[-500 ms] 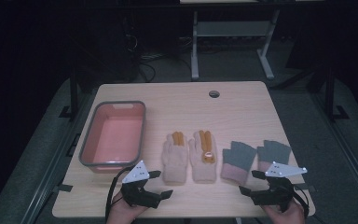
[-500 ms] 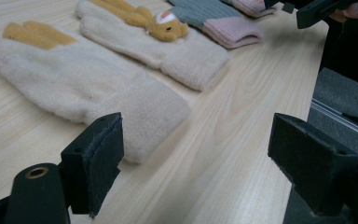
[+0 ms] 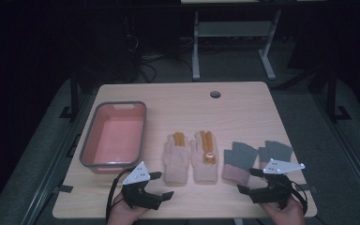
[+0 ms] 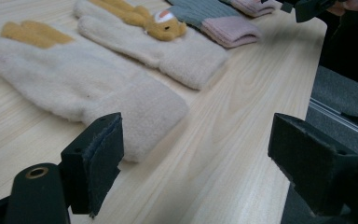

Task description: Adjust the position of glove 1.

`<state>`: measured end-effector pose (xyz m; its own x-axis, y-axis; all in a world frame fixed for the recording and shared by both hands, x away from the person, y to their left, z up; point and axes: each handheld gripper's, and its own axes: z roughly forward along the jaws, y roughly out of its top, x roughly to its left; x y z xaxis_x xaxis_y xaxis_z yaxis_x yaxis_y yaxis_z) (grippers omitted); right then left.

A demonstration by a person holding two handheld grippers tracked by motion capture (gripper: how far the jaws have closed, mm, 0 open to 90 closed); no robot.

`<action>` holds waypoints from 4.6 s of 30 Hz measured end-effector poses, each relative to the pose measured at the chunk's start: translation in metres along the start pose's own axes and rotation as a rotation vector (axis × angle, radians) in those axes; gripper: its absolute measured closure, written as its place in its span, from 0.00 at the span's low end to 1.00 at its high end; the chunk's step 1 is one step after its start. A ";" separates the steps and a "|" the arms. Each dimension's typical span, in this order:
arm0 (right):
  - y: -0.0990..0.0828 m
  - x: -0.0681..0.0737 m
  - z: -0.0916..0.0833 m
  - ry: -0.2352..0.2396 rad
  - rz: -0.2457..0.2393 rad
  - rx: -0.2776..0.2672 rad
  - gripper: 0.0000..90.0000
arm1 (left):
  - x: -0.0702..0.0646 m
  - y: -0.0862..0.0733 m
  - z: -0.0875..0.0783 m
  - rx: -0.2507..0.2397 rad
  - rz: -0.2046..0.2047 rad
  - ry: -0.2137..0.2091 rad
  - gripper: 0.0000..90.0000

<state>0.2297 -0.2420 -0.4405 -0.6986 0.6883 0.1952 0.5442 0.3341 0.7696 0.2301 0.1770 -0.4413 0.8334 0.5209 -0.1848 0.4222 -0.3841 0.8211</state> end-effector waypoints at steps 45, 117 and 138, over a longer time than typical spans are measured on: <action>0.124 0.005 0.088 0.083 -0.155 0.241 0.20 | 0.002 0.001 -0.004 -0.031 -0.010 0.003 0.20; 0.135 0.000 0.116 0.035 -0.096 0.376 0.68 | 0.004 0.001 -0.008 -0.052 -0.028 0.021 0.20; 0.192 0.040 0.118 0.079 -0.177 0.313 0.69 | 0.004 0.000 -0.009 -0.055 -0.040 0.026 0.20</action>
<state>0.3614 -0.0745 -0.3573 -0.8216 0.5548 0.1313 0.5192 0.6329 0.5744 0.2308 0.1857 -0.4373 0.8063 0.5551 -0.2042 0.4342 -0.3210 0.8417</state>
